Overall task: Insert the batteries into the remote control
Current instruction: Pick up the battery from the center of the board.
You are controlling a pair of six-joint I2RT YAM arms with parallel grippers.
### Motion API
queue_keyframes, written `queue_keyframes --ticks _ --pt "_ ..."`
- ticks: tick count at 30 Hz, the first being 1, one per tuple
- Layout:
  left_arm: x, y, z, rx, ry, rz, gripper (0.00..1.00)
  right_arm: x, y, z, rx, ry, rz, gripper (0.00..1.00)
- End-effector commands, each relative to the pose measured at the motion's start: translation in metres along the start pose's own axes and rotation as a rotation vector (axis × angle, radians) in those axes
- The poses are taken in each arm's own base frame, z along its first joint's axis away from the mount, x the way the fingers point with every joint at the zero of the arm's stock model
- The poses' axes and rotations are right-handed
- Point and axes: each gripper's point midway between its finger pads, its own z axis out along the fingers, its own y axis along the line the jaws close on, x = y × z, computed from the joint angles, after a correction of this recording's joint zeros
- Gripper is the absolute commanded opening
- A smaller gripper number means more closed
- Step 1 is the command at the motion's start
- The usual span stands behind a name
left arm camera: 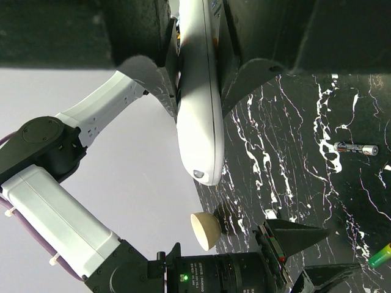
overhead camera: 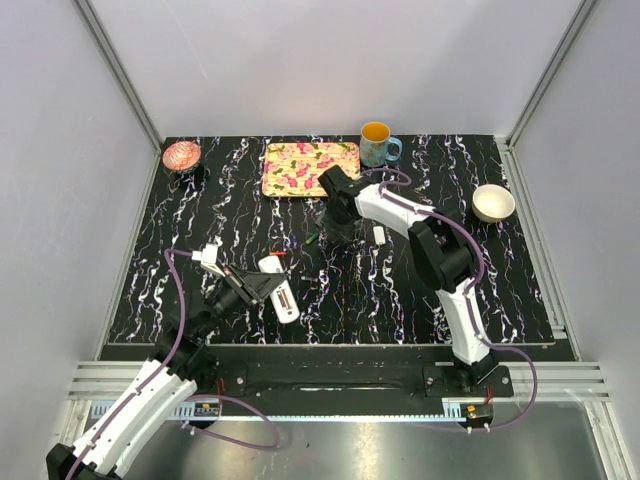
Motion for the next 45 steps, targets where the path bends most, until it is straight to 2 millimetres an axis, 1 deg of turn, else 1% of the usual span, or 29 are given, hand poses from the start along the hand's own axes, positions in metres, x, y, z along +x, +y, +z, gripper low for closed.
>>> queue_keyframes --ticks 1,5,7,11,12,14,15,16,20,22,23,26,27,33,36,42,45 --pt "-0.009 -0.017 -0.001 0.055 -0.032 0.019 0.0 -0.005 0.023 -0.012 -0.046 -0.033 -0.025 0.59" --pt "-0.01 -0.018 -0.001 0.052 -0.031 0.025 0.0 -0.006 0.034 -0.014 -0.071 -0.047 -0.025 0.62" --pt "-0.01 -0.018 -0.001 0.051 -0.031 0.028 0.0 -0.004 0.039 -0.011 -0.073 -0.034 -0.031 0.65" --pt "-0.01 -0.019 -0.001 0.046 -0.03 0.034 0.0 0.0 0.041 -0.001 -0.053 -0.005 -0.034 0.65" --pt "-0.011 -0.019 -0.001 0.044 -0.034 0.037 0.0 0.0 0.043 -0.003 -0.048 -0.001 -0.036 0.65" --pt "-0.012 -0.019 -0.002 0.044 -0.034 0.04 0.0 0.002 0.041 0.002 -0.032 0.007 -0.04 0.63" --pt "-0.013 -0.02 -0.002 0.043 -0.039 0.04 0.0 0.001 0.042 0.001 -0.025 0.005 -0.04 0.63" --pt "-0.013 -0.019 -0.002 0.042 -0.042 0.042 0.0 0.002 0.039 0.006 -0.008 0.01 -0.043 0.63" --pt "-0.015 -0.022 -0.002 0.049 -0.048 0.047 0.0 0.001 0.038 0.013 0.021 0.015 -0.052 0.63" --pt "-0.014 -0.023 -0.002 0.051 -0.044 0.05 0.0 0.001 0.035 0.017 0.051 0.022 -0.075 0.63" --pt "-0.015 -0.024 -0.002 0.051 -0.044 0.053 0.0 0.002 0.03 0.018 0.076 0.026 -0.086 0.63" --pt "-0.015 -0.024 -0.003 0.05 -0.046 0.056 0.0 0.003 0.028 0.022 0.089 0.031 -0.094 0.64" --pt "-0.016 -0.024 -0.003 0.05 -0.048 0.056 0.0 0.004 0.025 0.024 0.099 0.035 -0.097 0.64" --pt "-0.015 -0.022 -0.003 0.046 -0.046 0.055 0.0 0.009 0.014 0.025 0.12 0.053 -0.111 0.61" --pt "-0.013 -0.022 -0.003 0.052 -0.044 0.047 0.0 0.012 0.013 0.022 0.107 0.06 -0.101 0.6" --pt "-0.013 -0.022 -0.003 0.057 -0.045 0.041 0.0 0.019 0.021 0.015 0.077 0.062 -0.086 0.59" --pt "-0.012 -0.022 -0.004 0.06 -0.042 0.038 0.0 0.023 0.026 0.014 0.066 0.06 -0.085 0.57"
